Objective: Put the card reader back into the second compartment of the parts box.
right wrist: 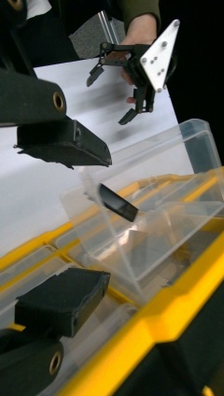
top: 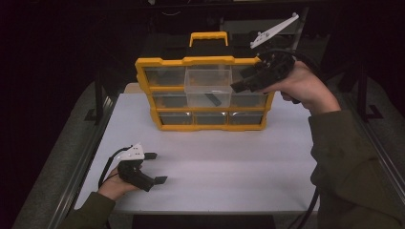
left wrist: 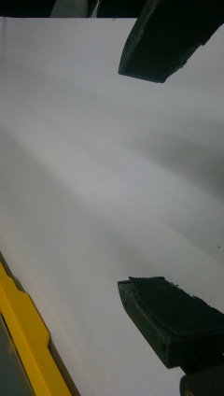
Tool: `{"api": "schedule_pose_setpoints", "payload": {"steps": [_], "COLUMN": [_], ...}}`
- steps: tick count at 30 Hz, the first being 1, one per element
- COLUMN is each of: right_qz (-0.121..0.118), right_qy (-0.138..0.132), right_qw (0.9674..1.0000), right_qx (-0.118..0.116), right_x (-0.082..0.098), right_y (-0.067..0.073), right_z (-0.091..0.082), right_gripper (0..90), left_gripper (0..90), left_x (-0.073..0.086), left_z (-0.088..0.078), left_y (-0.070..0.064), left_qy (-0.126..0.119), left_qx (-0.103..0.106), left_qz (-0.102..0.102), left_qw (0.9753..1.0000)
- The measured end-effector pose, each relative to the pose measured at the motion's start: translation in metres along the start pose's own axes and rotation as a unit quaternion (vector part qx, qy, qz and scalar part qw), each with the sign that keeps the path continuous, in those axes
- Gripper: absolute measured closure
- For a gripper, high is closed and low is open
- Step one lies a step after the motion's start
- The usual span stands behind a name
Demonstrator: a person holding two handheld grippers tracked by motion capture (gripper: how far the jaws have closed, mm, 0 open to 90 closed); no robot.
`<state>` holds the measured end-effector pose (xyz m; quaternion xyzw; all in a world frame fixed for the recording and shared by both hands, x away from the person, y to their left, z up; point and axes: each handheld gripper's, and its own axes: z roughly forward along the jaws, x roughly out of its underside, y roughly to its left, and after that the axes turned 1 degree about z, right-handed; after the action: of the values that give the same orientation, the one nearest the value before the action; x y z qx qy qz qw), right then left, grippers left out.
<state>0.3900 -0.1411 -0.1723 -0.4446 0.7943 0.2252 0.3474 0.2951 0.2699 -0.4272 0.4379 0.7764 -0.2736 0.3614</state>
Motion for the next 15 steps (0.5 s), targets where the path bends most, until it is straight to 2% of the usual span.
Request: {"api": "schedule_pose_setpoints", "payload": {"steps": [7,15], "right_qz": [0.000,0.011], "right_qy": [-0.007,-0.016], "right_qw": [0.9999,0.9998], "right_qx": [-0.008,-0.003], "right_x": [0.022,0.049], "right_y": [0.004,0.008], "right_z": [0.007,0.021], "right_gripper": [30.0,23.6], "left_gripper": [0.0,0.0], "left_x": [0.000,0.000], "left_z": [0.000,0.000], "left_y": [0.000,0.000], "left_qy": [-0.001,-0.001], "left_qx": [0.000,-0.001], "left_qz": [-0.002,-0.001], "left_qw": [1.0000,1.0000]}}
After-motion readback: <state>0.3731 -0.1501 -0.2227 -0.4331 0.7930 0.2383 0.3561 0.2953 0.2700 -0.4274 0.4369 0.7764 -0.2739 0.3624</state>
